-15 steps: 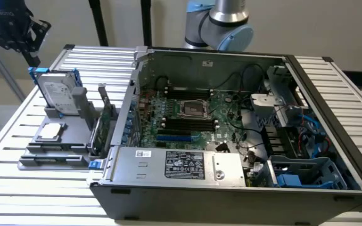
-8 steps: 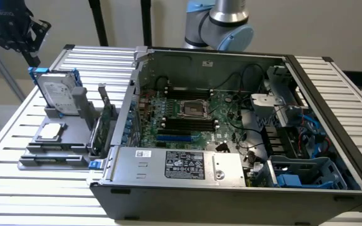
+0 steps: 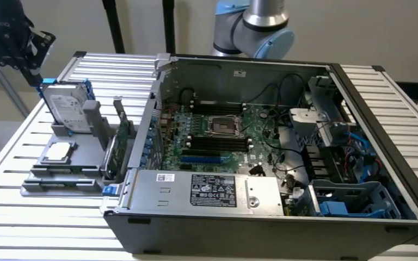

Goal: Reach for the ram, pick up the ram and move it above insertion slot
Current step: 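Reach for the ram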

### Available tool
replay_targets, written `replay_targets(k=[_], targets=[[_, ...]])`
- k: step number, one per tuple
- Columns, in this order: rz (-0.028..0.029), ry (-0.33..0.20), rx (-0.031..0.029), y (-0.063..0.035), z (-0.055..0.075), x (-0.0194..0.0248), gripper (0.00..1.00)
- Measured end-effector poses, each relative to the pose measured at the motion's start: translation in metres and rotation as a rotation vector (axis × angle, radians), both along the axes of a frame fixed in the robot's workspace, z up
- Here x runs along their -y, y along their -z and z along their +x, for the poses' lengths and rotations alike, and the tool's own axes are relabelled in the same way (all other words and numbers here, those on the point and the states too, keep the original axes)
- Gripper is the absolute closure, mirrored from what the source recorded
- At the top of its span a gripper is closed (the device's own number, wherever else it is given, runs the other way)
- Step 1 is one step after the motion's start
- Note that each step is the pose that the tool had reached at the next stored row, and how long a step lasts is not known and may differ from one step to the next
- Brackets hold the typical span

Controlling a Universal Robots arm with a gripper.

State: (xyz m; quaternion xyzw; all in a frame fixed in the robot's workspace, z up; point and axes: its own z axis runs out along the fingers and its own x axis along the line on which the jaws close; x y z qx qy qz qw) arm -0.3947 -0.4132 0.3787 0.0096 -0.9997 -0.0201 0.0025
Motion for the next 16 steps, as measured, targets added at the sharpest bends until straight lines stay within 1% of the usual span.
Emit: replay_targets(k=[4, 7, 13, 16], targets=[[0.0, 0.0, -0.0003, 0.0017, 0.003, 0.0184, 0.89], [0.0001, 0.0, -0.0003, 0.0045, 0.005, 0.0301, 0.89], [-0.0004, 0.0, -0.0002, 0.0122, 0.008, 0.0486, 0.89], [-0.0014, 0.0, -0.0003, 0.0161, 0.011, 0.0566, 0.89]])
